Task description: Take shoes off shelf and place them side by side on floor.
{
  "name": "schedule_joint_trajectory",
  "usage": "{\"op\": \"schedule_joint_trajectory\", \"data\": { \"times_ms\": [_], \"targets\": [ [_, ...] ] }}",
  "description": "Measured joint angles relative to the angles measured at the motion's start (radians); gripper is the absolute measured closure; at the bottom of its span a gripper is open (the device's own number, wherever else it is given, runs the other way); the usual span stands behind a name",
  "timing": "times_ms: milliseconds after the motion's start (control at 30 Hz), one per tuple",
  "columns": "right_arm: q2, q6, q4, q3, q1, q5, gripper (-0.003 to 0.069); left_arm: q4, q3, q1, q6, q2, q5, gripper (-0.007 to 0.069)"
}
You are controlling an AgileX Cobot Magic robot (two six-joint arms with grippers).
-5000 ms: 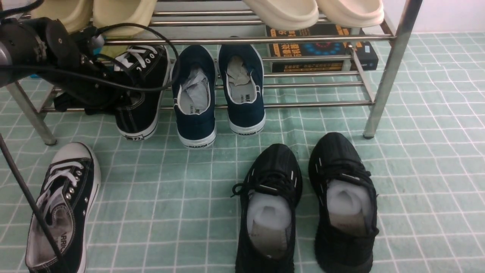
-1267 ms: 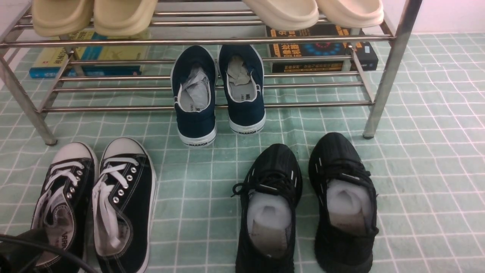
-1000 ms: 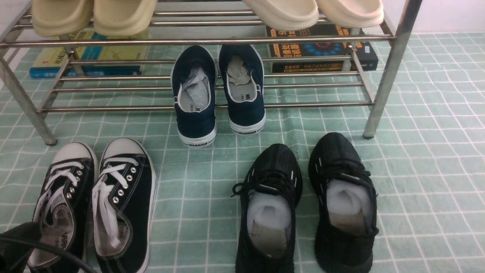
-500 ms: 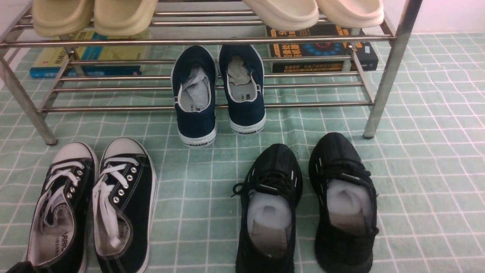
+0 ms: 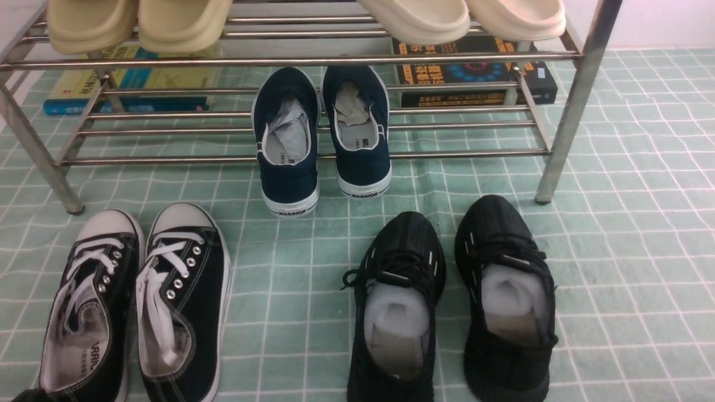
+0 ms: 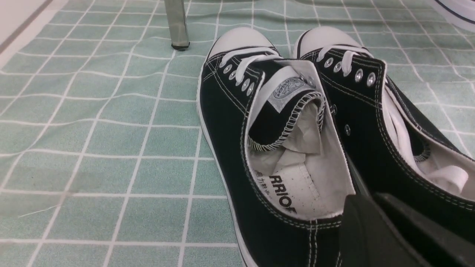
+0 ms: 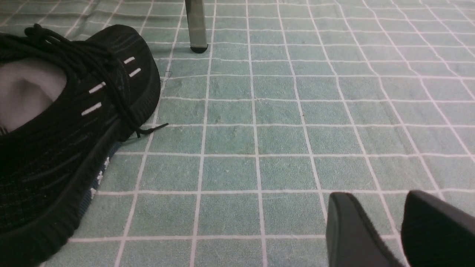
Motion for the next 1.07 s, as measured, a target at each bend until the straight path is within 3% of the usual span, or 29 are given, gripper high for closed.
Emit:
{"op": "schedule_joint_trajectory", "data": {
  "times_ms": [1067],
  "targets": [
    [0.0, 0.0, 0.0, 0.0, 0.0, 0.0, 0.0421, 0.005, 0.0, 0.0, 0.0, 0.0, 0.002, 0.0545]
  ]
}}
